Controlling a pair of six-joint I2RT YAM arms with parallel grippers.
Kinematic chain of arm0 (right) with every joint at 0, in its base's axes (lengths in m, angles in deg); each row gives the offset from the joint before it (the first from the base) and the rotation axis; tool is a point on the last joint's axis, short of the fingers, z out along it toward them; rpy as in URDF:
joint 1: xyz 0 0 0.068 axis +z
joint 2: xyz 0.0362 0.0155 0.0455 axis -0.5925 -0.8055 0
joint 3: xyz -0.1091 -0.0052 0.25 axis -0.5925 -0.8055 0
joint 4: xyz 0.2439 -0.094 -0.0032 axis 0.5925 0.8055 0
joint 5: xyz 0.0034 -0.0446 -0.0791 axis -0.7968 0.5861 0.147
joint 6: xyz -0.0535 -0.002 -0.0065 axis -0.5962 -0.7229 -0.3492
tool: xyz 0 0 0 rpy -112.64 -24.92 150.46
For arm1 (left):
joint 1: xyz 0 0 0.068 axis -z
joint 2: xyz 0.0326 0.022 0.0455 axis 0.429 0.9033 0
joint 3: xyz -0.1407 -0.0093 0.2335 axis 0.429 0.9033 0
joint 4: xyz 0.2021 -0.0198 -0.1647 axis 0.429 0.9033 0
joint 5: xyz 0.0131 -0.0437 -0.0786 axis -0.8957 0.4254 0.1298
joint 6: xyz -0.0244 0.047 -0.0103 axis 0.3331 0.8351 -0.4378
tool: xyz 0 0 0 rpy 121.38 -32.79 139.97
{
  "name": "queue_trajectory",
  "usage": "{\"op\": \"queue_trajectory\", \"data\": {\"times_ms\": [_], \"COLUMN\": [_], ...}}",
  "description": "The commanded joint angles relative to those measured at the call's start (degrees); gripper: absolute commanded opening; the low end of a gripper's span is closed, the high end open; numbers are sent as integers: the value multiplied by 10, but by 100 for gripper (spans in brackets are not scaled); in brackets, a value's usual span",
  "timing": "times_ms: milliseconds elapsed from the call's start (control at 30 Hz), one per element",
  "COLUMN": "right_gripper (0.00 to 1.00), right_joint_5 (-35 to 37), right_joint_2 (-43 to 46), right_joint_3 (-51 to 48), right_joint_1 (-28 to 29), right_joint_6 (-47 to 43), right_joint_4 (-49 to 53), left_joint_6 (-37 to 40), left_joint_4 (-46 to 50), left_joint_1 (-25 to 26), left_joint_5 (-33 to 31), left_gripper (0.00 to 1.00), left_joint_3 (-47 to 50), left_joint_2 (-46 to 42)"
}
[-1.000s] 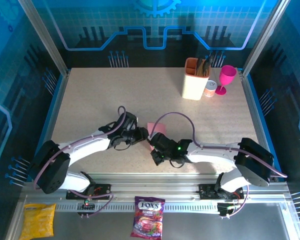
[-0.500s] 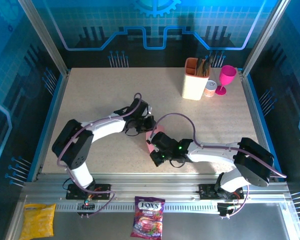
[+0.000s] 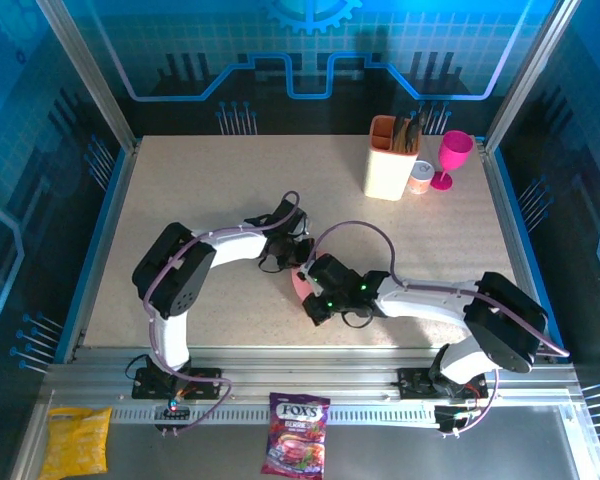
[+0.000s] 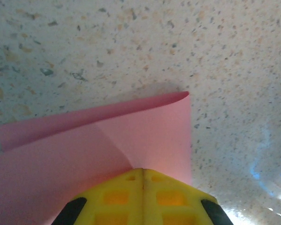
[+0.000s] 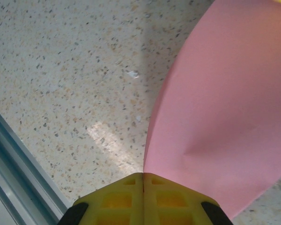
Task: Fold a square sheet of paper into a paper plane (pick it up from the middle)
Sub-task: Third fold the triangle at the center of the table.
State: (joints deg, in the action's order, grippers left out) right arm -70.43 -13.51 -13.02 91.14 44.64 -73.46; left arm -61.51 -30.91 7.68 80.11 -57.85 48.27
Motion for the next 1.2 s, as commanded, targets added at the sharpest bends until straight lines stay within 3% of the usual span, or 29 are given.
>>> {"op": "queue_trajectory", "data": {"times_ms": [0,467,1167], "right_gripper": [0,0,0], "right_joint_5": [-26,-38,-19], "right_joint_2": [-3,-29,-73], "right_joint_3": [7,27,43], "right_joint_1": [-23,-83,-119], "right_joint_6": [-21,-42,-47], "right_joint_4": [14,29,34], "left_joint_6": [19,5,2], "left_joint_4": [8,-15,-30], "left_joint_1": [-6,-6,-6], "left_joint_5": [-8,-6,-3], "left_gripper": [0,0,0], "left_joint_3": [8,34,52], "left_joint_2": [10,7,6]}}
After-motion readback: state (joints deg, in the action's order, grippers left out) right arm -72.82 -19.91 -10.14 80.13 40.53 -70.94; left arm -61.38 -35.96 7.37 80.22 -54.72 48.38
